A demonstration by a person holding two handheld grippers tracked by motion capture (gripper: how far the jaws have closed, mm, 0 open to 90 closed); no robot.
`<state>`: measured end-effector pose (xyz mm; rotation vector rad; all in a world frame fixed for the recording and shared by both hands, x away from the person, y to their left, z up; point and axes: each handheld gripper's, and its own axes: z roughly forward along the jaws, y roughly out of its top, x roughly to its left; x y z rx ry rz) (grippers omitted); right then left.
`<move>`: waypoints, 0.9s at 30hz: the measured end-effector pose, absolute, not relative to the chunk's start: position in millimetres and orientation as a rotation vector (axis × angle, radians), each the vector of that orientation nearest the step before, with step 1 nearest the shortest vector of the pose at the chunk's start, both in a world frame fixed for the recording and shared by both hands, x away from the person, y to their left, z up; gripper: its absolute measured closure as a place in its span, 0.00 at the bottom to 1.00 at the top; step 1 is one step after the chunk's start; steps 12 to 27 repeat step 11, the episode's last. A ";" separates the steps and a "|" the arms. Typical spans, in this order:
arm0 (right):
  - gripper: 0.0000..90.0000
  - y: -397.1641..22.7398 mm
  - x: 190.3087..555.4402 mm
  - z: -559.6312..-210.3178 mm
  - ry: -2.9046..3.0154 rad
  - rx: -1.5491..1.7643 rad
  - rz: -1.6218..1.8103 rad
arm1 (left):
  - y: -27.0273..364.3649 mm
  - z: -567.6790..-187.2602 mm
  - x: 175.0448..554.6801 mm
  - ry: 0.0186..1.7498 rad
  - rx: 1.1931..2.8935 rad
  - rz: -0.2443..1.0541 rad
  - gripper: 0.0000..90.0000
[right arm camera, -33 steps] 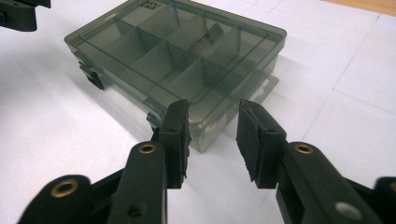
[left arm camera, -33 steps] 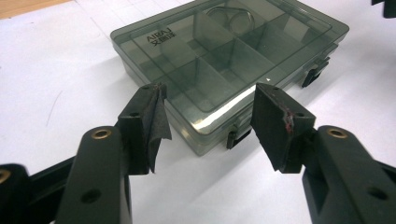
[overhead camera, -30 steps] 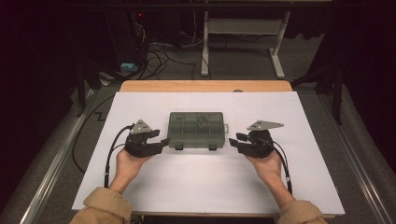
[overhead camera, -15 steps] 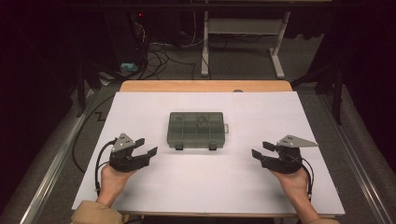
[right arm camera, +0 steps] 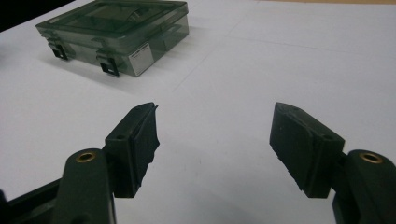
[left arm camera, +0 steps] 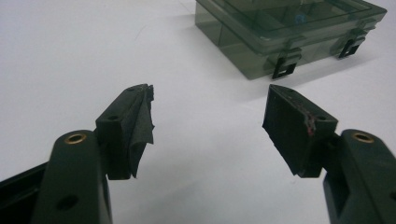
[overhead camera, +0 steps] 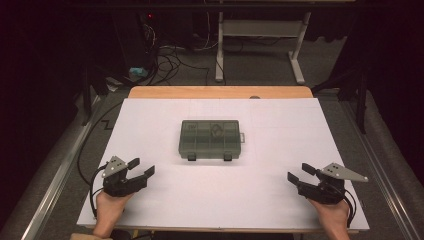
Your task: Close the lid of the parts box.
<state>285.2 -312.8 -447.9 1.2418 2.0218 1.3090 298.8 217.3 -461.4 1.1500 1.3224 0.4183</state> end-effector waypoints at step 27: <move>0.35 -318.7 272.1 -453.0 1.973 1.220 1.274 | 222.6 -468.4 291.7 1.334 1.118 0.420 0.36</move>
